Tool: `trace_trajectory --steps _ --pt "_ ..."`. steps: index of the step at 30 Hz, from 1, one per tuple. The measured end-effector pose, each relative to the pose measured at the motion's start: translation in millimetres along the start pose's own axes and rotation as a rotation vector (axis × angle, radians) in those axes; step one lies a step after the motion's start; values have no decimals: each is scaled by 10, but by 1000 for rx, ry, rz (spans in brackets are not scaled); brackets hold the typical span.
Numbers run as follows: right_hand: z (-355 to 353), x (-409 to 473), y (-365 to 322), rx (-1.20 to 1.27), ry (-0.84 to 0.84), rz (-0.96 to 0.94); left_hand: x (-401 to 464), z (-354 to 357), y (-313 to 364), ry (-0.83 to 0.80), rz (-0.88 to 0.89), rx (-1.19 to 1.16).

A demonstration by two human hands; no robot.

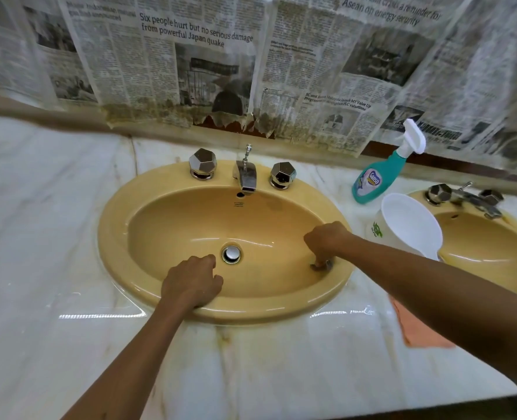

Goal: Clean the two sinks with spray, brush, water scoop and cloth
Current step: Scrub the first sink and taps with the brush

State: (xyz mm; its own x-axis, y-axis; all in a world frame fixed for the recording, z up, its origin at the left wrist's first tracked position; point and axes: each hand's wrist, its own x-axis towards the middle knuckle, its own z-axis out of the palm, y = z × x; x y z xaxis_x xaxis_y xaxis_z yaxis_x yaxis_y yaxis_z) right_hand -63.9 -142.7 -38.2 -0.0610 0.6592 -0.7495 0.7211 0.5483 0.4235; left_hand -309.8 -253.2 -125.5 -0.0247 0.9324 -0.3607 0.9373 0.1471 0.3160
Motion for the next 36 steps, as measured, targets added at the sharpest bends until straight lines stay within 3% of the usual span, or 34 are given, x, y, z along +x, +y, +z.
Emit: trace_trajectory --steps 2,6,8,10,12,14,16,17,19,22,24,29,31,34,36 --pt "29 -20 -55 -13 55 -35 -16 -13 6 -10 -4 -3" --pt "-86 -57 -244 418 -141 -213 -37 -13 11 1 -7 -5" --pt "-128 -77 -118 293 -138 -141 -47 -12 17 3 -8 -10" --pt "-54 -84 -18 13 -19 -27 -53 -18 26 5 -8 -13" --pt "51 -62 -105 -57 73 -11 -58 -21 28 8 -8 -16" --pt "79 10 -340 190 66 -127 -55 -20 26 9 -5 -18" --pt "55 34 -529 615 -54 -262 -55 -19 24 11 -3 -17" --pt "40 58 -536 709 -99 -277 -55 -17 21 12 -2 -16" --pt "40 98 -392 543 -97 -195 -57 -16 24 12 -1 -20" --pt "145 118 -272 78 91 -19 -61 -28 25 6 -11 -30" --pt "186 160 -413 127 134 -56 -58 -33 27 -7 -15 -34" --pt "89 216 -736 710 -67 -310 -40 -29 18 -36 -17 -29" --pt "103 277 -536 593 -82 -225 -50 -31 24 -36 -18 -28" --pt "229 357 -399 238 127 7 -46 -34 32 -32 -23 -25" --pt "259 404 -557 278 181 8 -42 -36 32 -39 -28 -20"
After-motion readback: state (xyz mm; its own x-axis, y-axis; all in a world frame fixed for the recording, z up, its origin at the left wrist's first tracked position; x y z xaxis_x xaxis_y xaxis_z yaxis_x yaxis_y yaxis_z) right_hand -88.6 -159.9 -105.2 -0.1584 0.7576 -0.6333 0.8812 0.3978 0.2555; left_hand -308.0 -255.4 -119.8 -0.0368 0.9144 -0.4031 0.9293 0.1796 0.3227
